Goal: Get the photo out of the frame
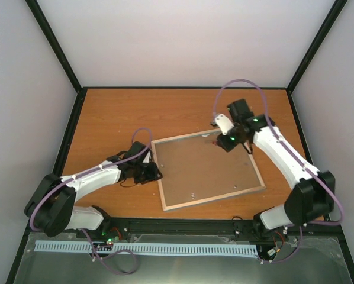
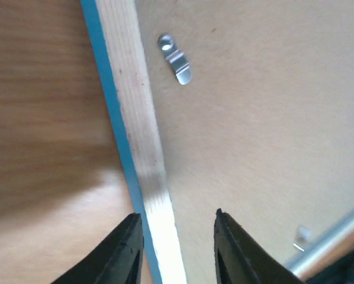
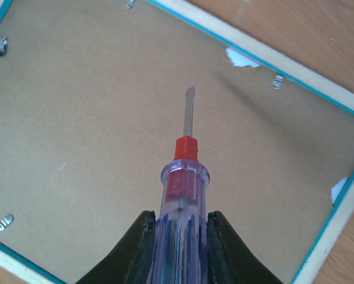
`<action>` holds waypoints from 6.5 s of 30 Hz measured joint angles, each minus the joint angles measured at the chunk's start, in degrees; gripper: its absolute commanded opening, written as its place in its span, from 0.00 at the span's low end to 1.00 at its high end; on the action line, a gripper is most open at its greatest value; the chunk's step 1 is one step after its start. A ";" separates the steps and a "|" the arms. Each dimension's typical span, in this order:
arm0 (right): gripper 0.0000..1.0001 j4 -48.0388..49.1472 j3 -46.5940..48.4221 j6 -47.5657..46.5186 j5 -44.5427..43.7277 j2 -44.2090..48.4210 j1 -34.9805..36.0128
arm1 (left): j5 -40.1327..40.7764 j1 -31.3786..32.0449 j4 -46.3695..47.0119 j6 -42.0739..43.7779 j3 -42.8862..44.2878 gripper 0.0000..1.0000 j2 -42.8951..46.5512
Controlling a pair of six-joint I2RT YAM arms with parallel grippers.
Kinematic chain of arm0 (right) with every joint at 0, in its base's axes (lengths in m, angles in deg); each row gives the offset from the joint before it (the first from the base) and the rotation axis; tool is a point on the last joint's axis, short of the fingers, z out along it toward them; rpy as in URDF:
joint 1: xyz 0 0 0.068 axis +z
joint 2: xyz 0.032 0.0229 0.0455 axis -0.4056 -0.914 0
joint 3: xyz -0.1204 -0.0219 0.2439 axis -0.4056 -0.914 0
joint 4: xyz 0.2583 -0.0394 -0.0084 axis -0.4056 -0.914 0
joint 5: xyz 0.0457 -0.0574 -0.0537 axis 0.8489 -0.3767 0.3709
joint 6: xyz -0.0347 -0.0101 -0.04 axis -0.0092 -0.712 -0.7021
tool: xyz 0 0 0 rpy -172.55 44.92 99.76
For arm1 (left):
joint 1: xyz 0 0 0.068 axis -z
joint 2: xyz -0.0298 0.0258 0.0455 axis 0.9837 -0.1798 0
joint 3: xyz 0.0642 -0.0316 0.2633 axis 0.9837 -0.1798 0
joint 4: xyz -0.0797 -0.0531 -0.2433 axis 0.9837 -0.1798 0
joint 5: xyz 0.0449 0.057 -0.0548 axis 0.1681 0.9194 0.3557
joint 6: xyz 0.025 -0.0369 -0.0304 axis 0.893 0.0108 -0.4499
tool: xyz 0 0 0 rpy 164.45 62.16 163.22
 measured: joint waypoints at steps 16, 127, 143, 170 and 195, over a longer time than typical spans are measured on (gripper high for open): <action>0.03 0.55 -13.68 -5.42 1.79 18.40 -10.08 | 4.63 -0.02 -5.33 18.69 42.38 0.64 -25.64; 0.03 2.47 -9.97 -5.55 23.23 7.17 2.93 | 9.57 1.57 6.49 3.23 15.61 0.07 -21.79; 0.03 5.53 -4.00 -6.88 17.70 -4.94 14.23 | 9.49 1.57 9.29 1.97 13.70 0.01 -20.94; 0.03 4.63 -4.00 -10.16 15.32 -7.69 18.69 | 9.49 1.57 9.84 1.97 13.35 0.01 -20.76; 0.03 5.97 -3.23 -6.62 11.08 -9.09 19.78 | 9.38 1.55 9.84 2.01 13.35 0.01 -20.79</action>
